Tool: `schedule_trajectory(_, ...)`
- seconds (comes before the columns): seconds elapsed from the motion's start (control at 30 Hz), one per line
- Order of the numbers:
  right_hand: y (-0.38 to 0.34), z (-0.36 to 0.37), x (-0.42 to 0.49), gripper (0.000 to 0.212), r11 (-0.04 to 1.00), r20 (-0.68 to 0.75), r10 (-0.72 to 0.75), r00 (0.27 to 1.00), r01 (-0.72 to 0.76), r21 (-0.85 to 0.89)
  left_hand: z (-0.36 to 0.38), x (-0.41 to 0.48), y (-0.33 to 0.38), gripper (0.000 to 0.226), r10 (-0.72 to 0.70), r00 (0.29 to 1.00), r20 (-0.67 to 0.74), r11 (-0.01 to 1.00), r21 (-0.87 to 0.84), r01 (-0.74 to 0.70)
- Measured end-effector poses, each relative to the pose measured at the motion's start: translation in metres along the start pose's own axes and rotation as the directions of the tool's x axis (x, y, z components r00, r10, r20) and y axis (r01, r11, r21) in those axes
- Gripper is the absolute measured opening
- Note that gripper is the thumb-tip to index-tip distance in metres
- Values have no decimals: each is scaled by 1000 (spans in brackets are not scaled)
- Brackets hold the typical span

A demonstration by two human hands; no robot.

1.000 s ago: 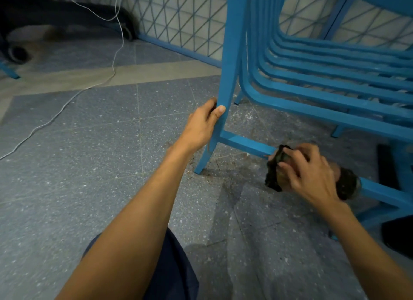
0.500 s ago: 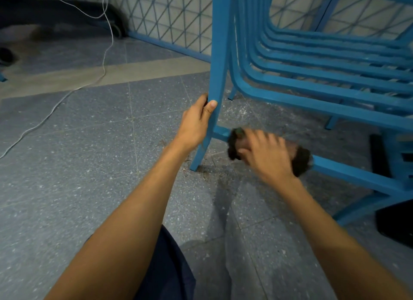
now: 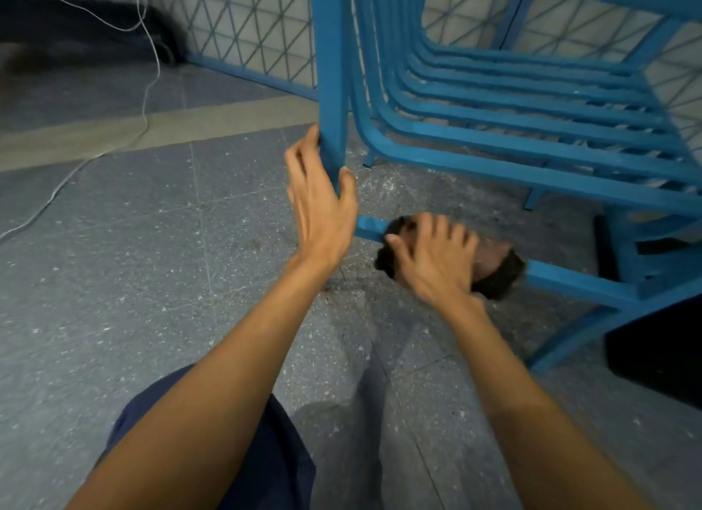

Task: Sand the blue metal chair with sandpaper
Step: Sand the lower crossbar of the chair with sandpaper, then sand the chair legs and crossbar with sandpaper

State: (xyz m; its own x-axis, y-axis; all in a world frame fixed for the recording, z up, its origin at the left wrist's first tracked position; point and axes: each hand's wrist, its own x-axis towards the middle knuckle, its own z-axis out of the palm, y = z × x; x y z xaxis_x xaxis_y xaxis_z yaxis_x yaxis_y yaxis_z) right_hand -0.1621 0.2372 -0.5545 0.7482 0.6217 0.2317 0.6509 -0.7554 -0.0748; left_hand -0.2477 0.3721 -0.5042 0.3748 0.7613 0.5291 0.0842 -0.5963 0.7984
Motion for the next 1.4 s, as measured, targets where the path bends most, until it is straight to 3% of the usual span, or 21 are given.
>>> schedule_trajectory(0.1,-19,6,4,49,992,-24,-124,992,124,-12,7,0,5,55,-13,998,-55,1000,5,13)
schedule_trajectory(0.2,22,0,-5,50,959,-13,-283,959,283,-33,14,5,3,49,-12,997,-75,1000,-30,10)
schedule_trajectory(0.4,133,-15,-39,51,969,-115,-181,977,157,-190,17,11,-4,47,62,987,-148,998,2,-63)
schedule_trajectory(0.57,110,-15,-28,51,999,-105,-17,994,12,-41,13,28,-9,44,44,996,-72,999,33,-42)
schedule_trajectory(0.7,61,-8,-4,53,991,-60,-126,990,129,33,1,57,-4,48,-66,998,-2,981,183,65)
schedule_trajectory(0.8,64,-11,0,66,974,9,-215,977,214,76,-4,45,18,47,-182,981,-63,978,94,188)
schedule_trajectory(0.87,79,-15,-10,74,946,0,-312,950,311,88,1,14,31,65,-94,994,-47,959,265,103)
schedule_trajectory(0.93,100,-15,-21,69,911,-24,-409,912,410,36,14,-21,37,71,29,995,90,934,352,-59)
schedule_trajectory(1.03,131,-26,-35,59,861,55,-503,862,506,-55,44,-55,45,62,83,916,393,928,304,-214)
schedule_trajectory(1.13,156,-55,-46,53,833,54,-546,836,549,-73,75,-68,54,51,157,750,643,881,252,-400)
schedule_trajectory(1.2,171,-79,-56,49,816,10,-576,817,576,-49,94,-70,60,48,189,656,731,844,221,-489)
schedule_trajectory(1.3,200,-113,-80,51,817,-79,-576,814,577,-7,119,-73,73,47,205,569,797,810,189,-556)
schedule_trajectory(1.4,226,-122,-114,31,906,-358,-357,863,413,91,143,-90,87,43,247,463,851,779,109,-617)
